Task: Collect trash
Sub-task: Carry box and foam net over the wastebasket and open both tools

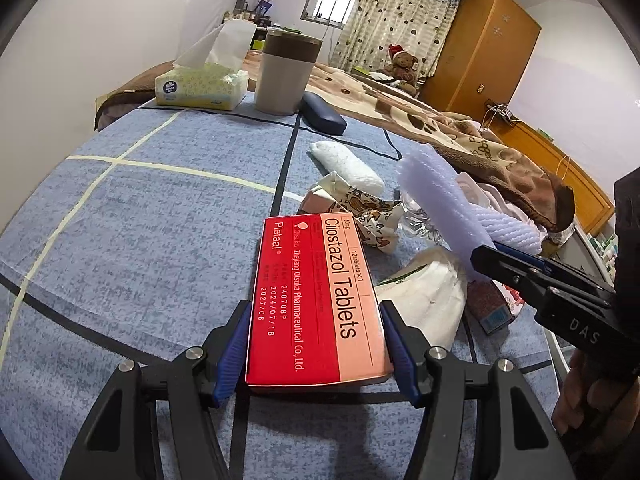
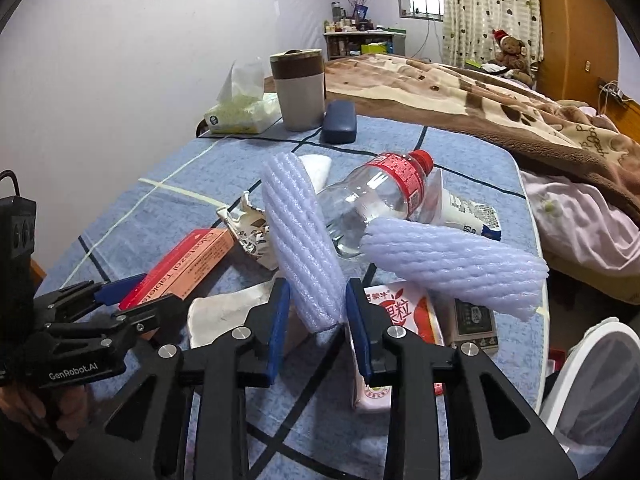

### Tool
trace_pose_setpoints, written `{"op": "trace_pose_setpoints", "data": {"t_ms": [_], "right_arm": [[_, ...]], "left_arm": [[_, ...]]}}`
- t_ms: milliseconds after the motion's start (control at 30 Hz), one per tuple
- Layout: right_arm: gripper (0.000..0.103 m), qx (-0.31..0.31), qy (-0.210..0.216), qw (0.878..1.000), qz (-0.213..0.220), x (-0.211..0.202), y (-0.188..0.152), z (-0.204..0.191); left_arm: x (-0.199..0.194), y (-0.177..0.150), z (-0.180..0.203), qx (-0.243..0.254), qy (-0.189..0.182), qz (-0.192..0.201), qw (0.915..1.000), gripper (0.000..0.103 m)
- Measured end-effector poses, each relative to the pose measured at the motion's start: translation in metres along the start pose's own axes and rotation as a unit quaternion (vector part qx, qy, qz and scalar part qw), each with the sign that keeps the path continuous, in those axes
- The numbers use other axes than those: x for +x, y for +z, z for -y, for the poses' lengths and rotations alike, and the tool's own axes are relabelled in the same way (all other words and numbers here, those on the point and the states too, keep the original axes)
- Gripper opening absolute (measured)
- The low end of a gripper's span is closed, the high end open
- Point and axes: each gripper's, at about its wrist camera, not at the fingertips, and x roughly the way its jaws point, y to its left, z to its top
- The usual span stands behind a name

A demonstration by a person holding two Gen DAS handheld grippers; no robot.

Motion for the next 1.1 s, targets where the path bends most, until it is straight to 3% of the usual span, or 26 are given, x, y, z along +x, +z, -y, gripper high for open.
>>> {"op": "trace_pose_setpoints", "data": {"t_ms": [433, 1100], "right_arm": [[0.024, 0.028, 0.011, 0.999, 0.033, -0.034, -0.007, -0.001], [0.024, 0.084, -0.016, 0.995, 0.051, -0.073, -0.036, 0.031]], "left_arm": [[-0.027, -0.001, 0.013, 0.013, -0.003, 0.023, 0.9996, 0.062], [-0.056, -0.013, 0.079, 0.069, -0.033, 0.031, 0.9966, 0.062]]}}
